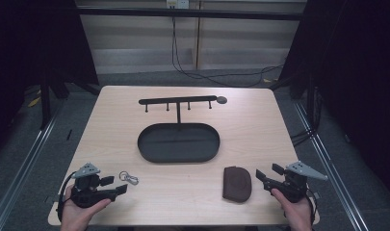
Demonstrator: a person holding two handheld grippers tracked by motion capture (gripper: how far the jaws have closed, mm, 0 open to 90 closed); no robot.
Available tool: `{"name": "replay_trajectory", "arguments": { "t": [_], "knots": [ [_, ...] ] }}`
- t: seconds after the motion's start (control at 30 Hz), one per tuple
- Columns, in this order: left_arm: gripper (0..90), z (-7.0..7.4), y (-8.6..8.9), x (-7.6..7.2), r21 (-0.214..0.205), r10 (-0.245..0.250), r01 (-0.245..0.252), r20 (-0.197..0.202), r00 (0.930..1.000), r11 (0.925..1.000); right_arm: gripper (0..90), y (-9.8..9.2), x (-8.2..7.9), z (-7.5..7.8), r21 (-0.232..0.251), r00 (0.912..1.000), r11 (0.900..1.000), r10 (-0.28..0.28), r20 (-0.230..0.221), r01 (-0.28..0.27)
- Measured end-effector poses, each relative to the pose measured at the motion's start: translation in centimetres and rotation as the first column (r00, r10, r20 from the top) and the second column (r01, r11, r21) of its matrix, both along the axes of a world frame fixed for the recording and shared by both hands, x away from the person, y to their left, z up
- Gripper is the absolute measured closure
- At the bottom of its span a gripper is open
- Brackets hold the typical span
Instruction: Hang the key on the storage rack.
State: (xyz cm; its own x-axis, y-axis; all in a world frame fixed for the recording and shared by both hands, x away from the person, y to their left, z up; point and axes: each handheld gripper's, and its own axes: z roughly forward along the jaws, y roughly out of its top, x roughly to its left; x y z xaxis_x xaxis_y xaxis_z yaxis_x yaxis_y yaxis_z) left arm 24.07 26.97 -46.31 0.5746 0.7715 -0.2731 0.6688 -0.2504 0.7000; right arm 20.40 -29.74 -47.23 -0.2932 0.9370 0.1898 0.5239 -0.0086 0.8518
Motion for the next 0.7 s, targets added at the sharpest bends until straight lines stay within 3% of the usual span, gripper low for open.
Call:
{"name": "replay_trajectory", "arguments": {
  "t": [0.13, 0.2, 0.23, 0.37, 0.47, 0.53, 0.6, 0.7],
  "knots": [
    [30.8, -0.11, -0.04, 0.09, -0.001, 0.000, 0.000, -0.008, 1.0000, 1.0000, 26.0, 0.11, -0.02, 0.10, -0.006, 1.0000, 1.0000, 0.000, 0.000, 0.000],
    [30.9, -0.15, -0.06, 0.09, 0.007, -0.006, 0.006, -0.011, 0.9999, 1.0000, 21.6, -0.03, 0.00, 0.14, 0.017, 0.9993, 0.9997, 0.015, -0.034, -0.014],
    [32.8, -0.08, -0.03, -0.02, 0.007, -0.033, 0.033, -0.013, 0.9994, 0.9994, 20.7, -0.05, -0.02, 0.16, 0.018, 0.9993, 0.9997, 0.017, -0.035, -0.016],
    [36.2, -0.02, -0.44, -0.37, 0.028, -0.062, 0.063, -0.019, 0.9979, 0.9976, 20.6, -0.03, -0.14, 0.20, 0.015, 0.9983, 0.9992, 0.037, -0.044, -0.037],
    [36.4, 0.08, -0.41, -0.38, 0.019, -0.079, 0.080, -0.025, 0.9965, 0.9966, 20.6, 0.08, -0.24, 0.31, 0.015, 0.9981, 0.9988, 0.047, -0.040, -0.046],
    [36.2, 0.24, -0.30, -0.40, 0.009, -0.068, 0.068, -0.023, 0.9974, 0.9976, 20.6, 0.13, -0.28, 0.31, 0.011, 0.9978, 0.9987, 0.050, -0.044, -0.050],
    [29.7, 0.54, -0.05, -0.36, 0.013, -0.047, 0.047, -0.005, 0.9989, 0.9988, 20.7, 0.15, -0.32, 0.31, 0.014, 0.9977, 0.9986, 0.052, -0.044, -0.052],
    [34.5, 0.85, 0.32, 0.27, 0.027, -0.052, 0.053, -0.024, 0.9983, 0.9982, 20.8, 0.08, -0.17, 0.22, 0.019, 0.9974, 0.9987, 0.048, -0.054, -0.047]
  ]
}}
